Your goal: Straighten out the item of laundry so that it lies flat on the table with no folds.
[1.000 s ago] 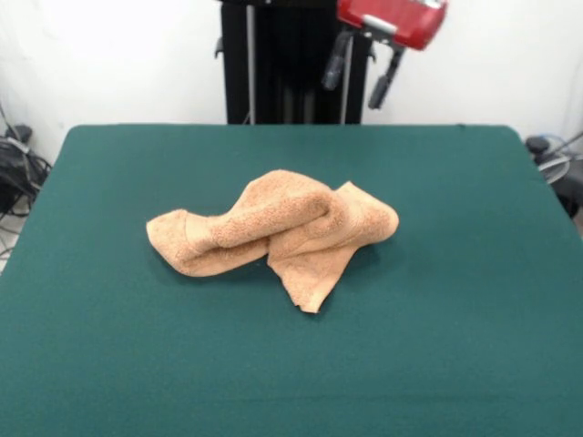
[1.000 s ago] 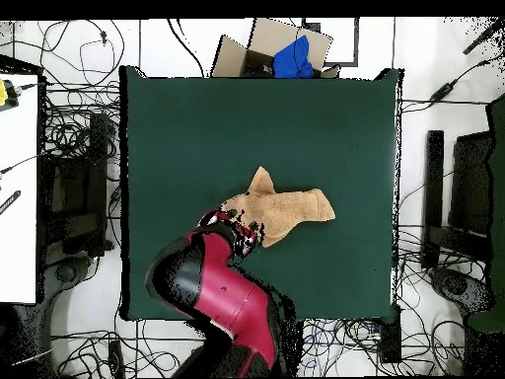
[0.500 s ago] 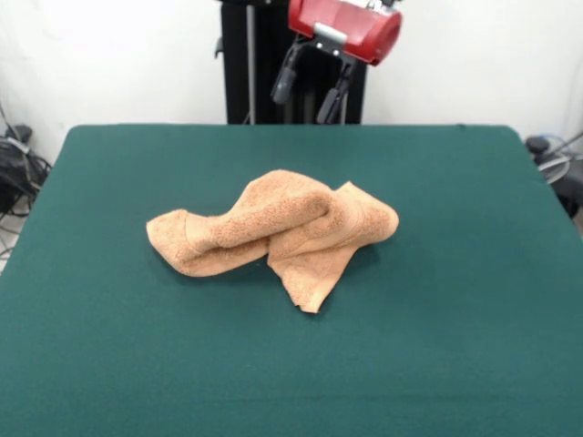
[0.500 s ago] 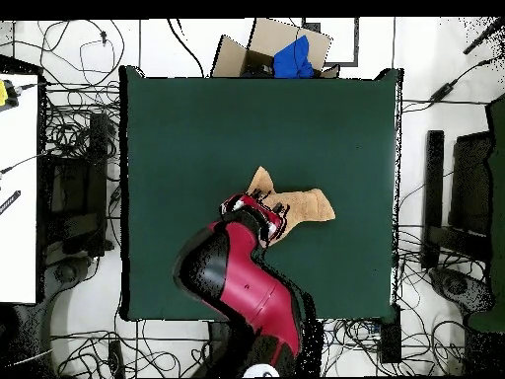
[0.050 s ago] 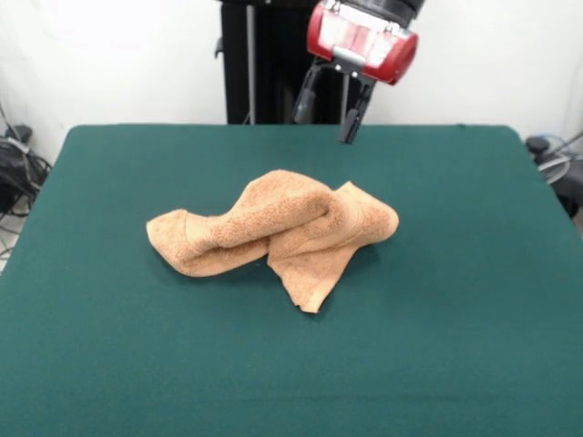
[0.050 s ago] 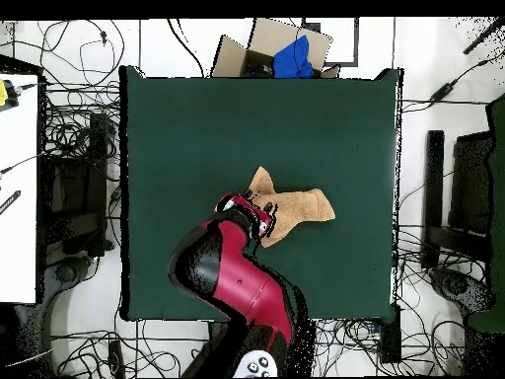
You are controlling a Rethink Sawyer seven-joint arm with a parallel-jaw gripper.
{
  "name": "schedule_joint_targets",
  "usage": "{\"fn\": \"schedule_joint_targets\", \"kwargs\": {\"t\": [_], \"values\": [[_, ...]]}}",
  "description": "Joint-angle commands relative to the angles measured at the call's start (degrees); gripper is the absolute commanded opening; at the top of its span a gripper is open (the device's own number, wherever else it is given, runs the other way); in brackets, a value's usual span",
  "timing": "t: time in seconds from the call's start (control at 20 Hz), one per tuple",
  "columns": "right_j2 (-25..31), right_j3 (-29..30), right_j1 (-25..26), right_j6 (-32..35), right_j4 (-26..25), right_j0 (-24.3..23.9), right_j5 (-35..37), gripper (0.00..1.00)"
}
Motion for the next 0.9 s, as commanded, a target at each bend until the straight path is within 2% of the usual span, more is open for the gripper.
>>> {"fn": "schedule_joint_targets", "kwargs": {"t": [0.05,0.7,0.9], "values": [[9.88,4.84,0.18,14.56,-1.73,-2.39,1.36,1.00],[13.30,5.12,1.11,14.61,-2.86,-5.21,-2.07,1.00],[12.91,4.89,1.39,15.04,-1.82,-4.20,-2.77,1.00]]}}
